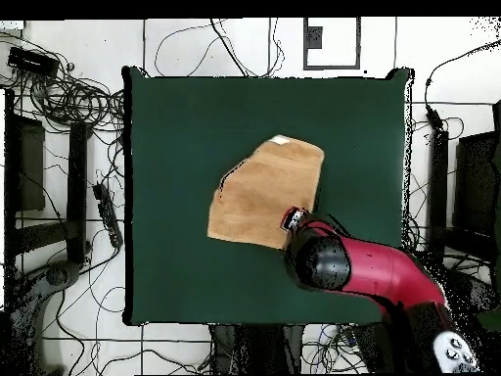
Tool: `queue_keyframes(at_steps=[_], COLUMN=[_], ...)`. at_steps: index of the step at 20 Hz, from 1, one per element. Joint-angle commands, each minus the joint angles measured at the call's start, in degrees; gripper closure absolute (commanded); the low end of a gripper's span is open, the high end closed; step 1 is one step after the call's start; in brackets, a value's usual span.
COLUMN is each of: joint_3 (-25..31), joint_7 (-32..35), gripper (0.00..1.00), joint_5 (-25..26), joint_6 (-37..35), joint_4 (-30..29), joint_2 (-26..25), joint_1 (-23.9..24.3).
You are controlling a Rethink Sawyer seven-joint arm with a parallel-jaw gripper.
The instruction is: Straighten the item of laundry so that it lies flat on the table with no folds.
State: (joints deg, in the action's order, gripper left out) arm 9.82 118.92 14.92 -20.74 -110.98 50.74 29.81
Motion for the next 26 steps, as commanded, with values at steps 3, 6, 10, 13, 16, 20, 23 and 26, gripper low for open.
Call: queue_keyframes(at_steps=[3,6,10,13,16,20,23,26], joint_3=[7.52,7.79,8.33,7.79,4.00,-0.23,-0.41,0.38], joint_7=[-6.52,-7.33,-6.83,-5.07,-2.98,-1.03,0.41,1.83], gripper=[1.00,1.00,1.00,1.00,1.00,1.00,1.00,1.00], joint_5=[-1.56,0.13,1.04,0.80,1.17,0.18,-2.03,-4.46], joint_6=[-5.98,-6.17,-6.46,-7.04,-11.65,-22.80,-27.27,-29.91], joint_4=[-9.43,-8.00,-7.48,-7.78,-6.80,-4.28,-3.16,-1.52], joint_2=[5.97,5.26,5.19,5.85,9.90,17.98,21.03,22.26], joint_1=[10.66,12.78,13.74,12.87,8.90,2.93,0.90,-0.33])
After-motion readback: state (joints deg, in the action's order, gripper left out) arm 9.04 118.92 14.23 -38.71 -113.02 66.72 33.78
